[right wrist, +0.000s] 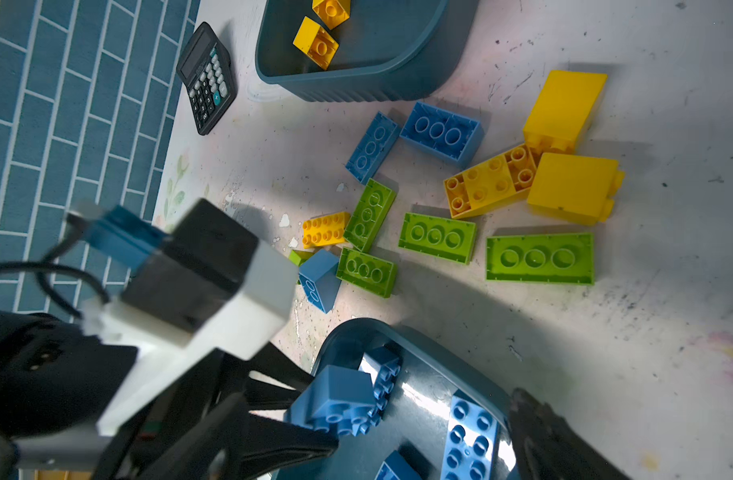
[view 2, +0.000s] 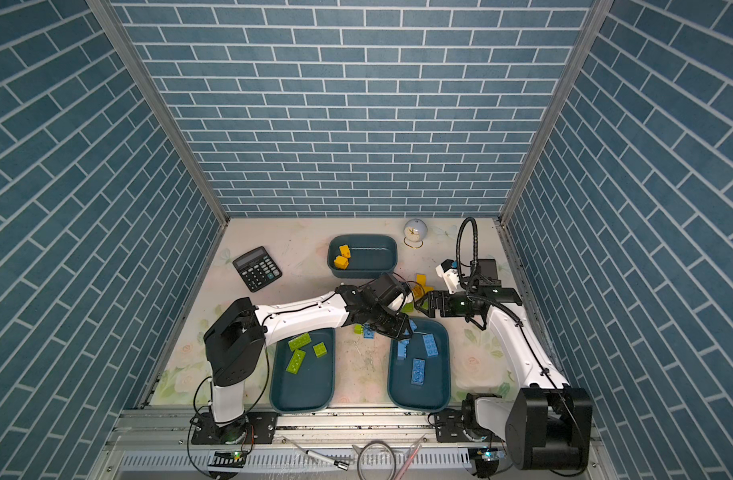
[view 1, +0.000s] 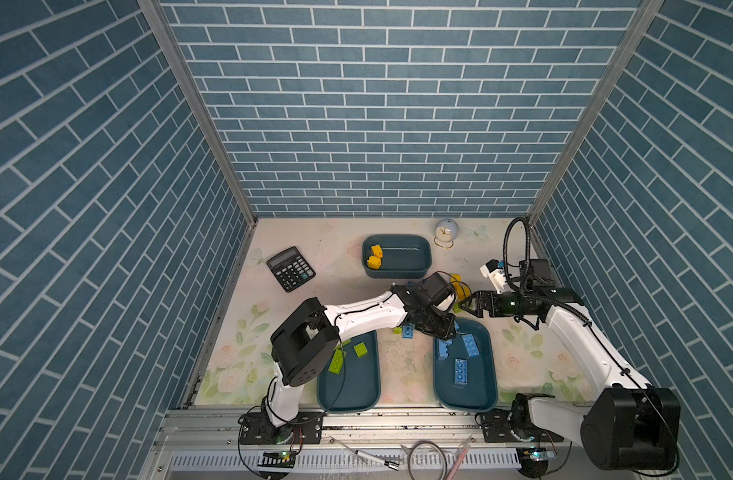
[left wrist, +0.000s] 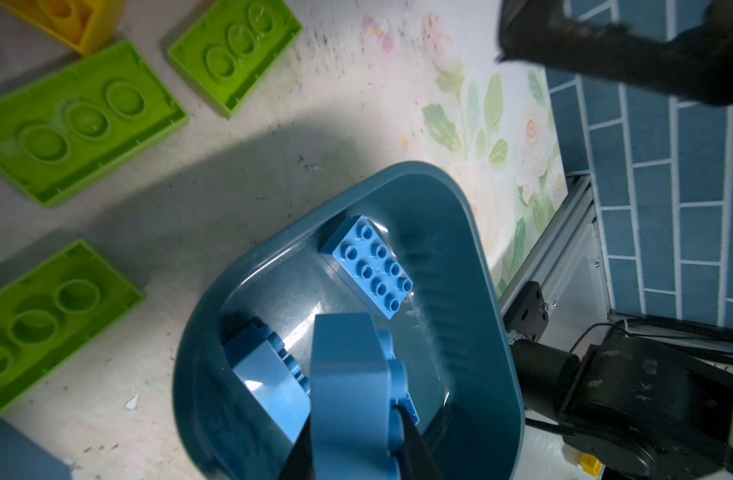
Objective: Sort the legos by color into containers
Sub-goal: 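Carry the blue brick with the left gripper into the near blue bin, release, then move the left gripper back over the yellow 2x4 brick in the pile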
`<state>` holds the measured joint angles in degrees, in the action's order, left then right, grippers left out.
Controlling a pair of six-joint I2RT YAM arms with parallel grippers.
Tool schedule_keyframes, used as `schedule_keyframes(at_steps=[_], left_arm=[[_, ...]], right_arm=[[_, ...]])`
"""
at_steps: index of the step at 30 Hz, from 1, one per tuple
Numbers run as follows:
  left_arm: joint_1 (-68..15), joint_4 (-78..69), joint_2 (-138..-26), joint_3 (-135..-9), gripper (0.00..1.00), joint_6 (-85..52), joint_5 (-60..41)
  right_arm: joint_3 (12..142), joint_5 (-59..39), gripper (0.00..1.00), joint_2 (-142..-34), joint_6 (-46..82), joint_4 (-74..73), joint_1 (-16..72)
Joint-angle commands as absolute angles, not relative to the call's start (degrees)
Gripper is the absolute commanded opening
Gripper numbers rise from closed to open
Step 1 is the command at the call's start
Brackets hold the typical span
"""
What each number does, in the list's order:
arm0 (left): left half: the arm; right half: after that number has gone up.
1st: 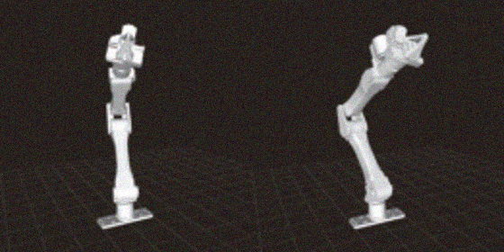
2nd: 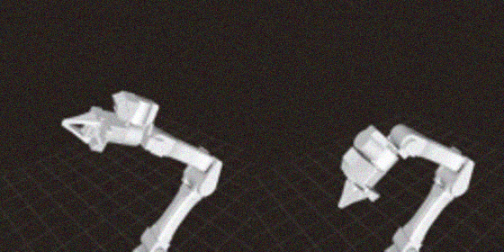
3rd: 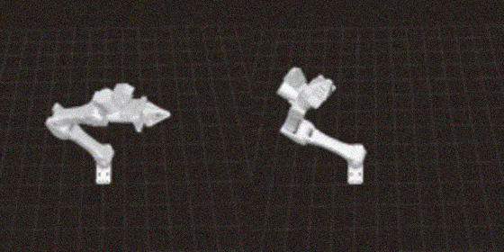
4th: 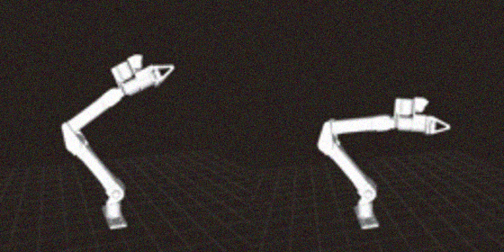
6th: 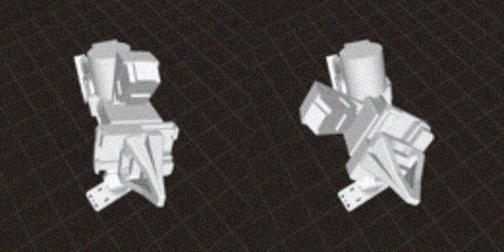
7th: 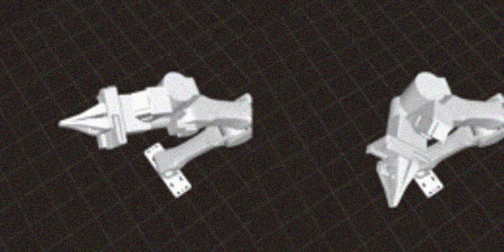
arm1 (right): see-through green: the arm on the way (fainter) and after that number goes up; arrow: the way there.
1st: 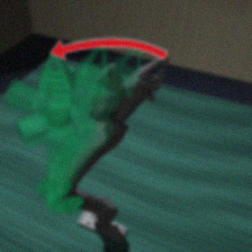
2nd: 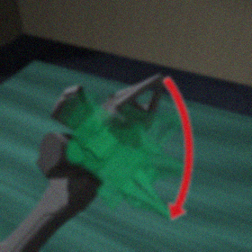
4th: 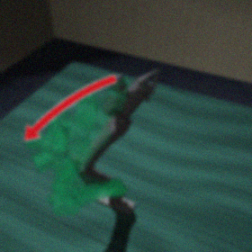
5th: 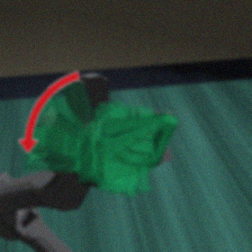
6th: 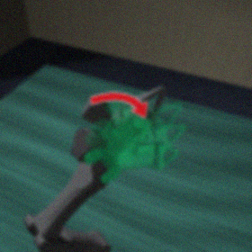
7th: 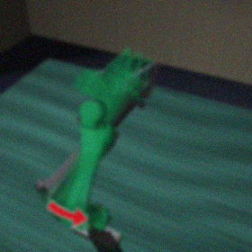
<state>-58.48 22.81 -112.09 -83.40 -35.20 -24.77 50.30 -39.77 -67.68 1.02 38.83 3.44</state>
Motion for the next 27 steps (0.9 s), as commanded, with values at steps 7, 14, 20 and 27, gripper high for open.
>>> schedule_keyframes(at_steps=[7,14,20,27], left_arm=[[-58.70,24.72,-112.86,-86.90,0.48,-35.35,-25.72],[-57.14,33.39,-108.73,-88.02,0.61,-30.68,-22.35],[-51.83,41.46,-104.14,-87.13,0.65,-24.76,-17.72],[-45.08,47.46,-105.79,-89.44,0.67,-12.47,-12.06]], right_arm=[[50.97,-39.24,0.97,-66.29,-2.37,41.19,2.81],[51.30,-40.79,0.97,-67.40,-1.91,39.65,2.64],[52.16,-42.66,0.97,-68.45,-1.31,38.52,2.64],[52.79,-44.19,0.97,-70.31,-1.43,37.44,2.64]])
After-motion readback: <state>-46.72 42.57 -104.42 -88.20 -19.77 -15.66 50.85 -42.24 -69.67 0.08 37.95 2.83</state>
